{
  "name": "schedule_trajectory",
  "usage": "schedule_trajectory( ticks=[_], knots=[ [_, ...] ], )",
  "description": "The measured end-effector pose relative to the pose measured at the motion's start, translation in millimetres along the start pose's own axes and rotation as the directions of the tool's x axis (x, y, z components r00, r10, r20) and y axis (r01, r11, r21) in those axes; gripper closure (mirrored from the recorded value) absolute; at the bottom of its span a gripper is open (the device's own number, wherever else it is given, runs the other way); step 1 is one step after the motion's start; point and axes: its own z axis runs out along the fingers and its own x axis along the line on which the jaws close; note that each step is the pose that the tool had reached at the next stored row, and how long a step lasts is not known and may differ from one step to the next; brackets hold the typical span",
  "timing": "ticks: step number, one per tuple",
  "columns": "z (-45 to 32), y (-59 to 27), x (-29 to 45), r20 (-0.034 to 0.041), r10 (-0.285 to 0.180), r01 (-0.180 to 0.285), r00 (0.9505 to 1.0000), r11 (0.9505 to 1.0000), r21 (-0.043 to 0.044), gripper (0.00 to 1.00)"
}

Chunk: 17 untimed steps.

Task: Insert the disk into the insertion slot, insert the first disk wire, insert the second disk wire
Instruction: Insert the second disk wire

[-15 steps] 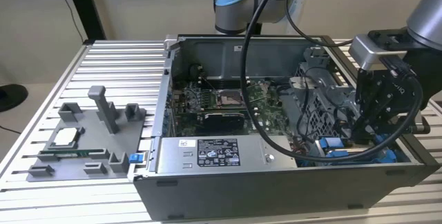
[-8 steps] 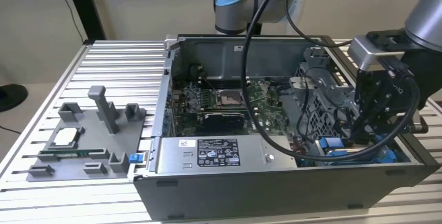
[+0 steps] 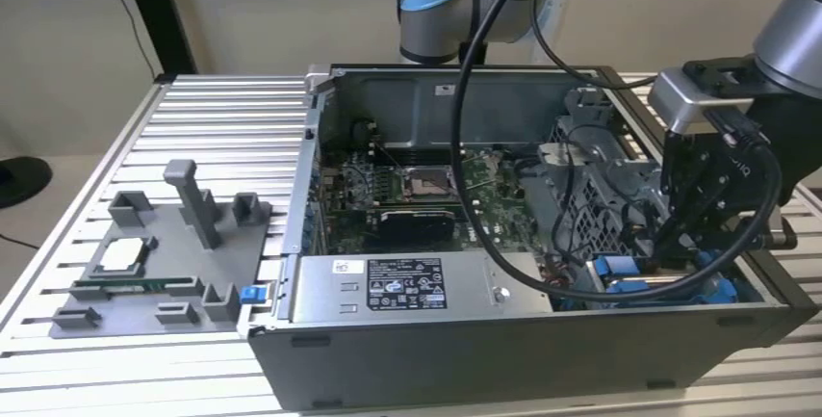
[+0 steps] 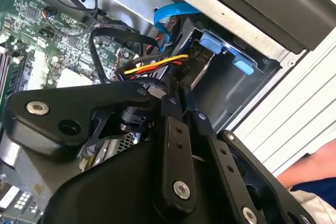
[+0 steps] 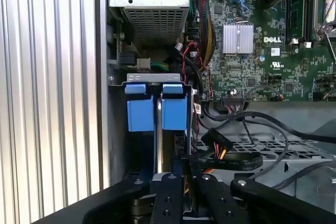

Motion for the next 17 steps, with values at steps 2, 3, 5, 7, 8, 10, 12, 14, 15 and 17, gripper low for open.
schedule_trajectory(
  ticks=[2,3,5,7,8,10,12,14,15,17],
  knots=[
    [0.7,-0.3,0.0,0.0001,0.000,0.000,1.0000,1.0000,0.0000,1.00],
    [1.2,-0.3,0.0,0.0003,0.000,0.000,1.0000,1.0000,0.0000,1.00],
    [1.9,-0.4,0.0,0.0000,0.000,0.000,1.0000,1.0000,0.0000,1.00],
    [3.0,-0.5,0.1,0.0000,0.000,0.000,1.0000,1.0000,0.0000,1.00],
    [3.8,-0.5,0.1,0.0002,0.000,0.000,1.0000,1.0000,0.0000,1.00],
    [5.1,-0.5,0.1,-0.0003,0.000,0.000,1.0000,1.0000,0.0000,1.00],
    [6.5,-0.5,0.2,-0.0010,0.000,0.000,1.0000,1.0000,0.0000,1.00],
    [8.1,-0.6,0.2,-0.0012,0.000,0.000,1.0000,1.0000,0.0001,1.00],
    [8.5,-0.6,0.2,-0.0007,0.000,0.000,1.0000,1.0000,0.0000,1.00],
    [9.1,-0.6,0.2,0.0000,0.000,0.000,1.0000,1.0000,0.0000,1.00]
  ],
)
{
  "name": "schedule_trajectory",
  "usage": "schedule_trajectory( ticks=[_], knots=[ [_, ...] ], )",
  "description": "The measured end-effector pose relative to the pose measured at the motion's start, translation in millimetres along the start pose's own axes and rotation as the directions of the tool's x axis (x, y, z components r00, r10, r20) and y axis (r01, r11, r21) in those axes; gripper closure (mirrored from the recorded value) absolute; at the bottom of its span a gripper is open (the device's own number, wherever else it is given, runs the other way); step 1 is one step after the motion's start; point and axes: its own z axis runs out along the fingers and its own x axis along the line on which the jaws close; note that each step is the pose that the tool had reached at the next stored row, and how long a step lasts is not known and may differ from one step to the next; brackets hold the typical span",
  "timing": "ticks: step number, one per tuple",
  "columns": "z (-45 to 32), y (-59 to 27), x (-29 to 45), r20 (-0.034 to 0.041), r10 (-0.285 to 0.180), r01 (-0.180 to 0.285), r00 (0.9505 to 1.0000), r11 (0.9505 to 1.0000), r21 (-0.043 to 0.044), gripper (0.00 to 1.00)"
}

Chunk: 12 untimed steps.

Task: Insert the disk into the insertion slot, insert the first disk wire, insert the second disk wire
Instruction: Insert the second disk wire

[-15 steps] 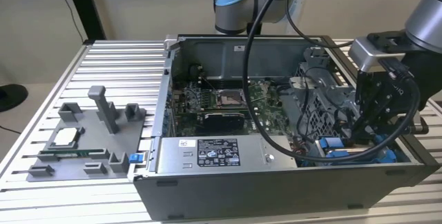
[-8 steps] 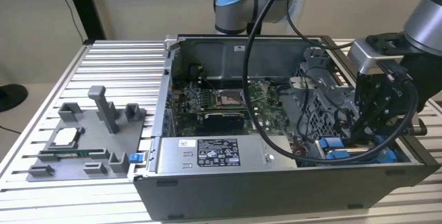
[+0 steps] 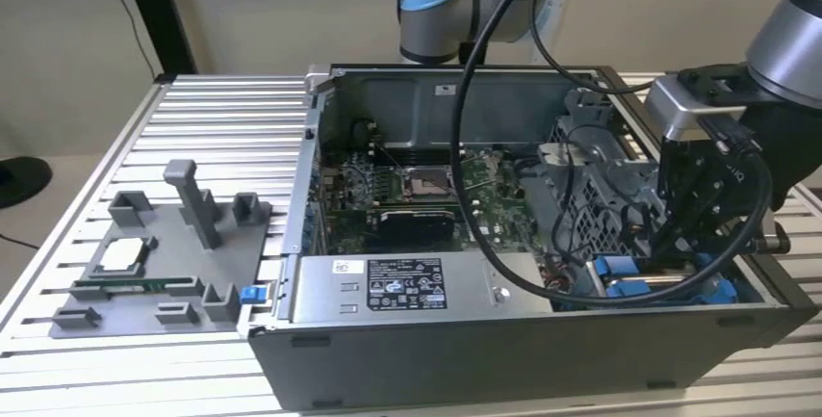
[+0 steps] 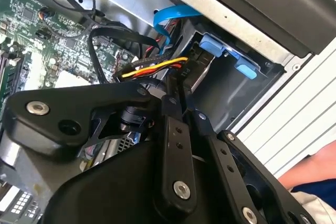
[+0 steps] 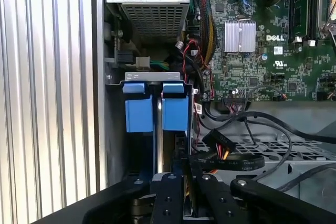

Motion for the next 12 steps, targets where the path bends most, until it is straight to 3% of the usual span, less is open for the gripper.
schedule_trajectory(
  ticks=[12],
  knots=[
    [-4.7,0.1,-0.2,0.0007,0.000,0.000,1.0000,1.0000,-0.0007,1.00]
  ],
)
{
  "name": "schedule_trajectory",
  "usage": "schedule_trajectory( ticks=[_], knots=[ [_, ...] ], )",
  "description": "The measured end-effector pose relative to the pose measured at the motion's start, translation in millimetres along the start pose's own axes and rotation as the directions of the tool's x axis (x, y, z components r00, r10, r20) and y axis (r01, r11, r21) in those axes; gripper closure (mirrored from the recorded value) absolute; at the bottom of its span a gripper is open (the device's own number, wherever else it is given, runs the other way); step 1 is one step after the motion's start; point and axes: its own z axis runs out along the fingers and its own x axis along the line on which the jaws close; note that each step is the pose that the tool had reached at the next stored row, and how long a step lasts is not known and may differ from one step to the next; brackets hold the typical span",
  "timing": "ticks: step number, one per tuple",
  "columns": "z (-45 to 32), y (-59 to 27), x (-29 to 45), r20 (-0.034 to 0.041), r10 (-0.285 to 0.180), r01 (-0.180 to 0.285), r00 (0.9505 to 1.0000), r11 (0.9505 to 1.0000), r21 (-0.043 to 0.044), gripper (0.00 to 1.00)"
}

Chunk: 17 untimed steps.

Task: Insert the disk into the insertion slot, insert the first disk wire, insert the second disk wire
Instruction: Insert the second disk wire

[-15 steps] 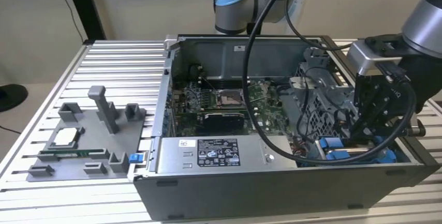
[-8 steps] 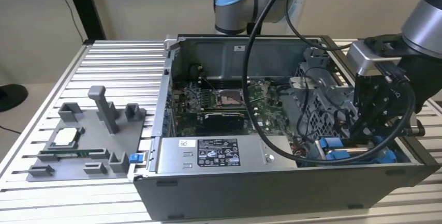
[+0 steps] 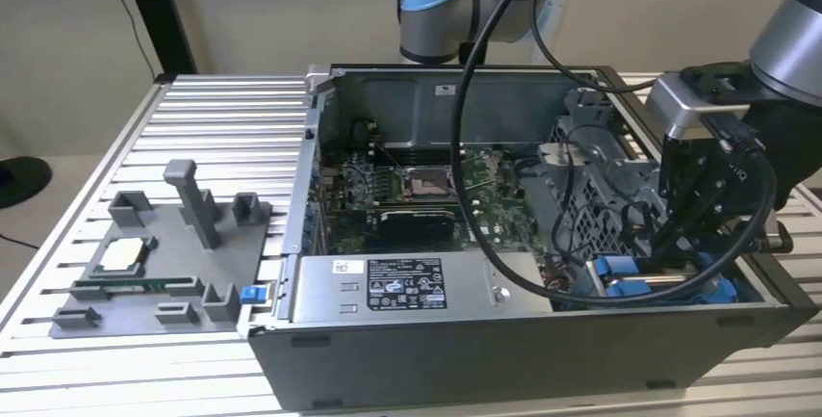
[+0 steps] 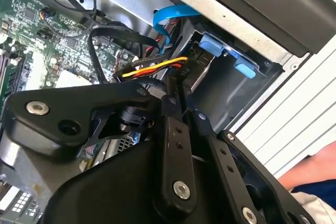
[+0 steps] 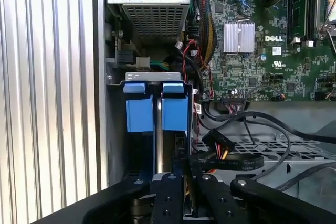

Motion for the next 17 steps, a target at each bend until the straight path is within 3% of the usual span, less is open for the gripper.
schedule_trajectory(
  ticks=[17],
  knots=[
    [3.9,-0.1,-0.3,-0.0001,0.000,0.000,1.0000,1.0000,0.0000,1.00]
  ],
)
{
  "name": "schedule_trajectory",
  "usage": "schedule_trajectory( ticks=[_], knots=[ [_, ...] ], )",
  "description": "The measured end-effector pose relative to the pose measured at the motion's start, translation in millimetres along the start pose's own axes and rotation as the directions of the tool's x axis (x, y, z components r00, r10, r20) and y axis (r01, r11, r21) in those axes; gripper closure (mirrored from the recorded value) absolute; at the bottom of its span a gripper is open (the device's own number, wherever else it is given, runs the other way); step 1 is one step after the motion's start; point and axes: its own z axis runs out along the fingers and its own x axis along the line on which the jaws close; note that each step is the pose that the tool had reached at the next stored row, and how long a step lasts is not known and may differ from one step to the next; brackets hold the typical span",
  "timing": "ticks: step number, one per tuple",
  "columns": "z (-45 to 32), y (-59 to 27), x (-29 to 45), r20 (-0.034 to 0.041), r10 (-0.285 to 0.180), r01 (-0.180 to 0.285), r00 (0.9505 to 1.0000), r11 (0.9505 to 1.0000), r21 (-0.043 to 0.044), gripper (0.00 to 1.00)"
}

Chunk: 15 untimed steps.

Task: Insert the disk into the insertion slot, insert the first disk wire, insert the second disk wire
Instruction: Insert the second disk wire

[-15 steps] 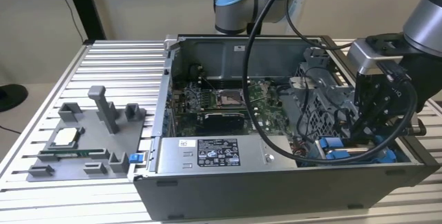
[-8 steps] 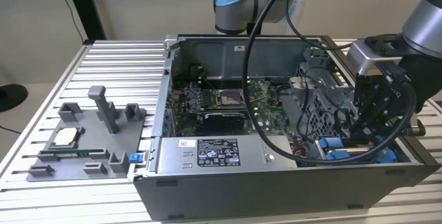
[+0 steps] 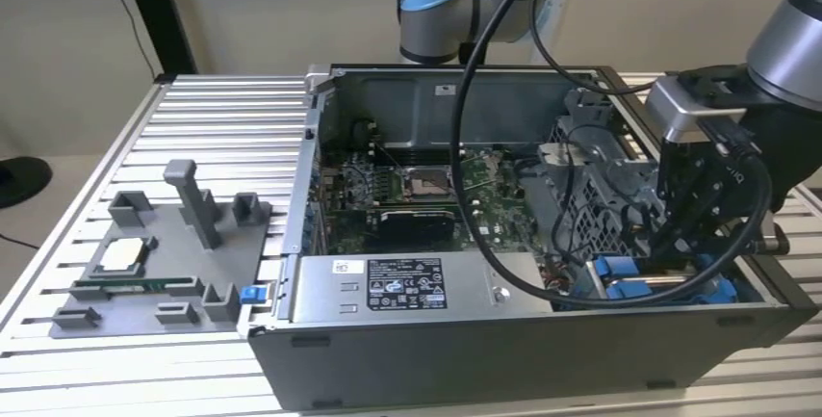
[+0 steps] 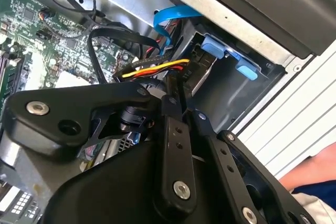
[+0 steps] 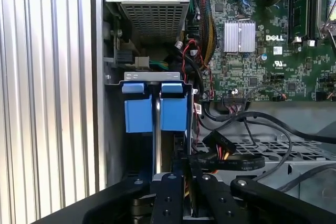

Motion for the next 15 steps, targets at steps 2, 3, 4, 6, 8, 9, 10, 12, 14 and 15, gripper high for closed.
schedule_trajectory(
  ticks=[2,3,4,6,8,9,10,12,14,15],
  knots=[
    [1.9,-0.1,0.1,-0.0013,0.000,0.000,1.0000,1.0000,0.0000,1.00],
    [3.7,-0.1,0.1,-0.0012,0.000,0.000,1.0000,1.0000,-0.0001,1.00],
    [5.2,-0.1,0.2,-0.0016,0.000,0.000,1.0000,1.0000,0.0000,1.00],
    [7.6,-0.2,0.3,-0.0013,0.000,0.000,1.0000,1.0000,0.0001,1.00],
    [7.9,-0.2,0.1,-0.0008,0.000,0.000,1.0000,1.0000,0.0001,1.00],
    [7.9,-0.2,0.1,-0.0008,0.000,0.000,1.0000,1.0000,0.0001,1.00],
    [7.8,-0.2,0.1,-0.0009,0.000,0.000,1.0000,1.0000,0.0001,1.00],
    [7.0,-0.1,0.0,-0.0004,0.000,0.000,1.0000,1.0000,-0.0002,0.00],
    [2.5,-0.1,-0.2,0.0036,0.000,0.000,1.0000,1.0000,-0.0012,0.00],
    [-3.5,0.0,-0.2,0.0010,0.000,0.000,1.0000,1.0000,-0.0013,0.00]
  ],
)
